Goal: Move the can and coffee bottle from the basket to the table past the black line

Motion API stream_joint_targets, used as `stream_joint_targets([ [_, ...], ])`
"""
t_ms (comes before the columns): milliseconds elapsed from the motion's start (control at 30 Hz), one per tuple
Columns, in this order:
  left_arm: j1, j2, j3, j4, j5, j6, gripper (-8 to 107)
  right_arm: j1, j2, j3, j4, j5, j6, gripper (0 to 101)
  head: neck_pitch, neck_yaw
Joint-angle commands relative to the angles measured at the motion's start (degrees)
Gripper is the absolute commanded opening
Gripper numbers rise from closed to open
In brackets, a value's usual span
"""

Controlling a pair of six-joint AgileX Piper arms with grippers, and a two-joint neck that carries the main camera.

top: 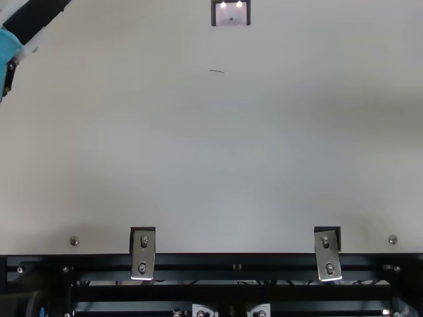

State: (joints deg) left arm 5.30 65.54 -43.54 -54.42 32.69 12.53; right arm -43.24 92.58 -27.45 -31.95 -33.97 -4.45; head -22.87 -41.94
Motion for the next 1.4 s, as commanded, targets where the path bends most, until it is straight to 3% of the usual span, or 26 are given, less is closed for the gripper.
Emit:
stream_joint_targets([
  [0,0.0,0.0,0.0,0.0,0.0,0.0,90,0.0,0.1,0.0,0.3,0.3,0.0,0,-1.7,-0.9],
  [33,0.0,0.0,0.0,0.0,0.0,0.0,90,0.0,0.1,0.0,0.4,0.4,0.0,10,-1.7,-0.9],
  [67,0.0,0.0,0.0,0.0,0.0,0.0,90,0.1,0.1,0.0,0.4,0.5,0.1,29,-1.7,-0.9],
  [100,0.0,0.0,0.0,0.0,0.0,0.0,90,0.1,0.2,0.0,0.2,0.6,0.4,101,-1.7,-0.9],
  [433,0.0,0.0,0.0,0.0,0.0,0.0,90,-1.2,-2.3,0.6,-1.8,0.7,1.5,101,-1.7,-0.9],
  [900,0.0,0.0,0.0,0.0,0.0,0.0,90,3.4,-17.0,0.6,-10.5,2.5,13.8,101,-1.7,-0.9],
  [1133,0.0,0.0,0.0,0.0,0.0,0.0,90,10.0,-23.2,-0.5,-14.0,6.7,20.7,101,-1.7,-0.9],
  [1367,0.0,0.0,0.0,0.0,0.0,0.0,90,18.4,-27.7,-2.1,-14.8,15.0,25.3,101,-1.7,-0.9],
])
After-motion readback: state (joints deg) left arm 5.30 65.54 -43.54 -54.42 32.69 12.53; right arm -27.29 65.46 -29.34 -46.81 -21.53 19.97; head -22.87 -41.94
